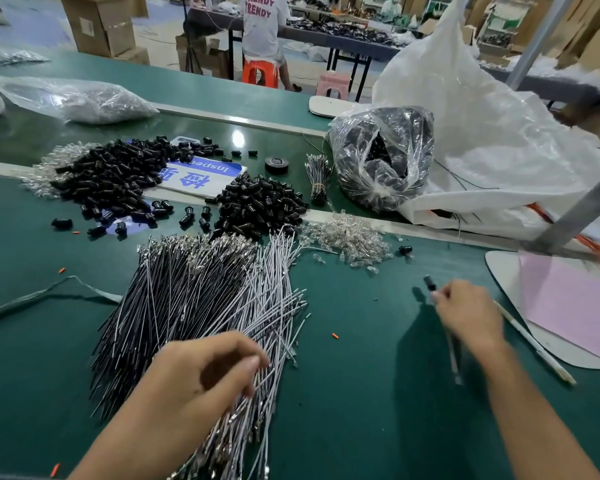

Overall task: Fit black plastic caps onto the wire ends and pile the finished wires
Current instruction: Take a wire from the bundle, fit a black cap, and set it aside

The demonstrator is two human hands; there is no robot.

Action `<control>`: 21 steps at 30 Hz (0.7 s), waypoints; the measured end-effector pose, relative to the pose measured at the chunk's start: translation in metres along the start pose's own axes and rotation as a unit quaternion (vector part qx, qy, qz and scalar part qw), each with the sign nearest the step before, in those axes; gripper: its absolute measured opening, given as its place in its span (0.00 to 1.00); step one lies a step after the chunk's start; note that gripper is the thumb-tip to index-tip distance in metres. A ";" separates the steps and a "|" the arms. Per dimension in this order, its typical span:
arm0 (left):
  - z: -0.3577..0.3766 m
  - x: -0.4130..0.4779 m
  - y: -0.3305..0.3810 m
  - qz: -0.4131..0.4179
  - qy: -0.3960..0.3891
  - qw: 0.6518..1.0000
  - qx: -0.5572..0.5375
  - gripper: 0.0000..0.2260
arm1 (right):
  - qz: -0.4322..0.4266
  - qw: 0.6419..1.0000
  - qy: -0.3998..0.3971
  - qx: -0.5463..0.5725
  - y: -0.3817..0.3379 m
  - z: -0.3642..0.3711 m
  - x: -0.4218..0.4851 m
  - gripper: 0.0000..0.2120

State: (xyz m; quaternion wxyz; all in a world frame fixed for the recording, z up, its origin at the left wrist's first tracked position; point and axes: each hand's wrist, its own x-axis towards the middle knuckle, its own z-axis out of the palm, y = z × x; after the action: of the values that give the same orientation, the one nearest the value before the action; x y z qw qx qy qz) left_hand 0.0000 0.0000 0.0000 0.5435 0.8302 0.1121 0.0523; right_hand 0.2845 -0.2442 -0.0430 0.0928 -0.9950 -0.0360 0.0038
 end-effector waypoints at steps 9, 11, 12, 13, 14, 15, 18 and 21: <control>0.025 0.075 -0.022 -0.005 0.200 0.941 0.271 0.05 | -0.011 0.995 0.087 0.037 0.013 -0.002 0.007 0.13; 0.029 0.085 -0.028 -0.007 0.214 0.928 0.304 0.07 | -0.066 0.986 0.123 0.090 0.000 0.000 -0.001 0.10; 0.031 0.091 -0.029 -0.011 0.218 0.923 0.316 0.08 | -0.096 0.980 0.127 0.116 -0.009 0.001 -0.006 0.08; 0.033 0.095 -0.030 -0.017 0.221 0.917 0.332 0.09 | -0.124 0.974 0.126 0.139 -0.018 0.003 -0.011 0.06; 0.034 0.099 -0.031 -0.020 0.219 0.912 0.345 0.08 | -0.148 0.969 0.120 0.157 -0.028 0.004 -0.017 0.04; 0.035 0.102 -0.031 -0.025 0.219 0.907 0.357 0.08 | -0.167 0.964 0.111 0.172 -0.038 0.006 -0.022 0.03; 0.036 0.107 -0.032 -0.036 0.223 0.903 0.366 0.06 | -0.198 0.953 0.067 0.220 -0.063 0.012 -0.036 0.02; 0.034 0.109 -0.033 -0.045 0.219 0.917 0.330 0.06 | -0.220 0.929 0.018 0.295 -0.086 0.016 -0.046 0.04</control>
State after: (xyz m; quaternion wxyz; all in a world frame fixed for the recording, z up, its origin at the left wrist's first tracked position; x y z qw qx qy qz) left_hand 0.1088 0.0086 -0.0478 0.2027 0.9242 0.2762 0.1685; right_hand 0.2327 -0.1599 -0.0422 0.3816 -0.8895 -0.2501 -0.0242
